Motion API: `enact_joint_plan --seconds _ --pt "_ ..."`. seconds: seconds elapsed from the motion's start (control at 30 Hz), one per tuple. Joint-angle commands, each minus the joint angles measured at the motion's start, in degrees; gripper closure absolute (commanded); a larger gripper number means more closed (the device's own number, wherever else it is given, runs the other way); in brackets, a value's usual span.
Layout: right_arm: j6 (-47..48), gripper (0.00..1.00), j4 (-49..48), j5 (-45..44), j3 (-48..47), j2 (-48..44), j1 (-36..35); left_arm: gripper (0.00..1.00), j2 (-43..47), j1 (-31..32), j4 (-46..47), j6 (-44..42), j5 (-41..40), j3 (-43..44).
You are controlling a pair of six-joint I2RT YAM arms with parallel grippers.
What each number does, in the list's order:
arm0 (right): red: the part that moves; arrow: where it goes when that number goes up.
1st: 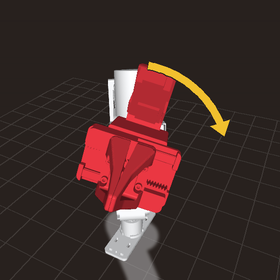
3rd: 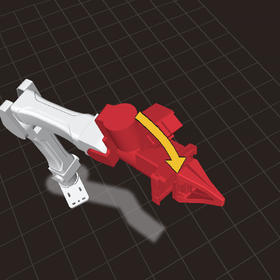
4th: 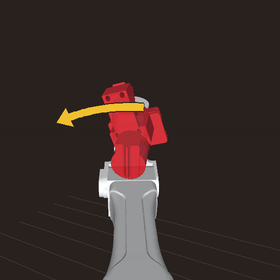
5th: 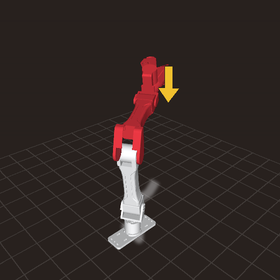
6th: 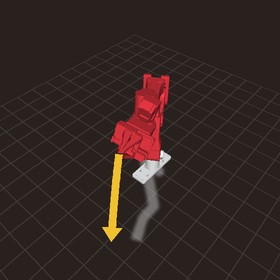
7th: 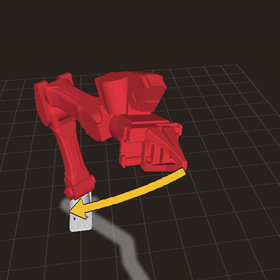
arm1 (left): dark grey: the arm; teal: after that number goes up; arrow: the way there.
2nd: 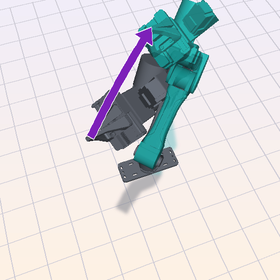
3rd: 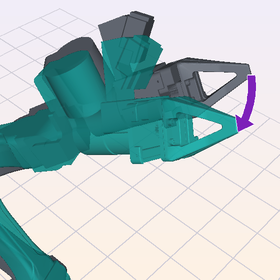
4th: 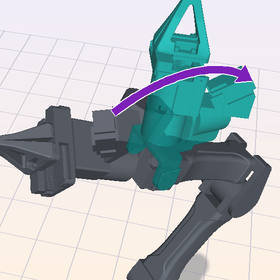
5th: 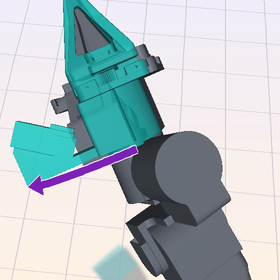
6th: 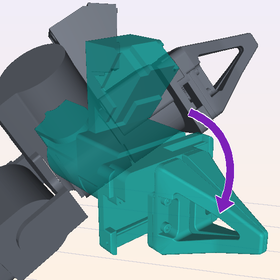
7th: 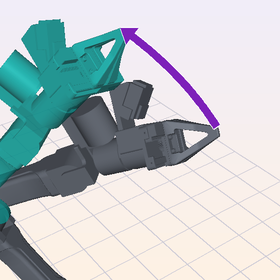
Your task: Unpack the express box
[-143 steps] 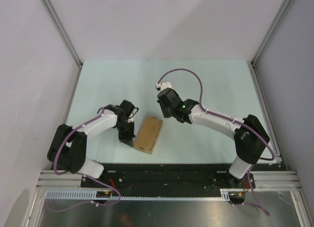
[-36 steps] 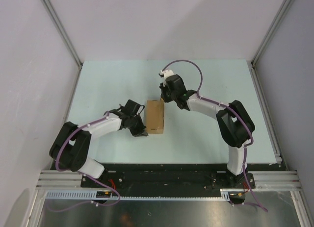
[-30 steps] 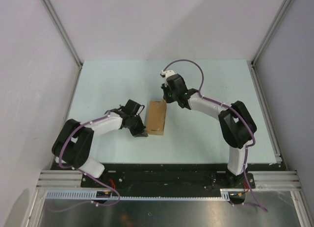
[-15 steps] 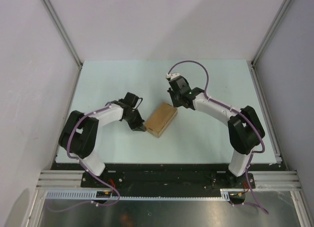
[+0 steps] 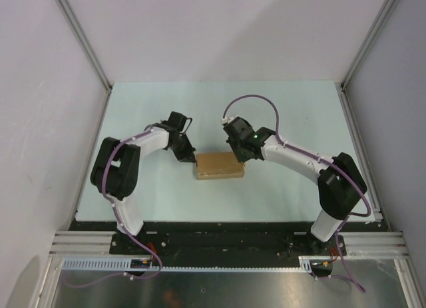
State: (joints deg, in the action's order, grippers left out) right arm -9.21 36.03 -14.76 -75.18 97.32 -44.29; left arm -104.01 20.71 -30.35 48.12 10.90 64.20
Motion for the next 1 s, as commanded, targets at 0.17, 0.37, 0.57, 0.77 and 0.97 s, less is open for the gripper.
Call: enact_joint_plan --seconds 0.17,0.37,0.57,0.77,0.97 --pt "-1.1 1.00 -6.1 13.3 0.3 -1.7 -8.6 0.91 -7.3 2.9 11.4 -8.9 7.7 12.9" --pt "-1.3 1.00 -6.2 13.4 0.3 -2.1 -10.4 0.77 -8.8 1.7 12.0 -9.7 3.9 17.4" --pt "-1.7 1.00 -4.0 9.9 0.3 -6.2 -9.8 0.43 -1.5 -1.4 12.0 -10.0 -0.1 14.9" --pt "-1.6 1.00 -3.1 16.5 0.3 -12.4 -9.4 0.27 9.6 -2.0 11.6 -14.5 -1.4 7.2" --pt "-2.0 1.00 -9.6 14.9 0.6 -12.2 -9.7 0.24 12.6 -1.9 11.7 -15.9 2.4 0.0"
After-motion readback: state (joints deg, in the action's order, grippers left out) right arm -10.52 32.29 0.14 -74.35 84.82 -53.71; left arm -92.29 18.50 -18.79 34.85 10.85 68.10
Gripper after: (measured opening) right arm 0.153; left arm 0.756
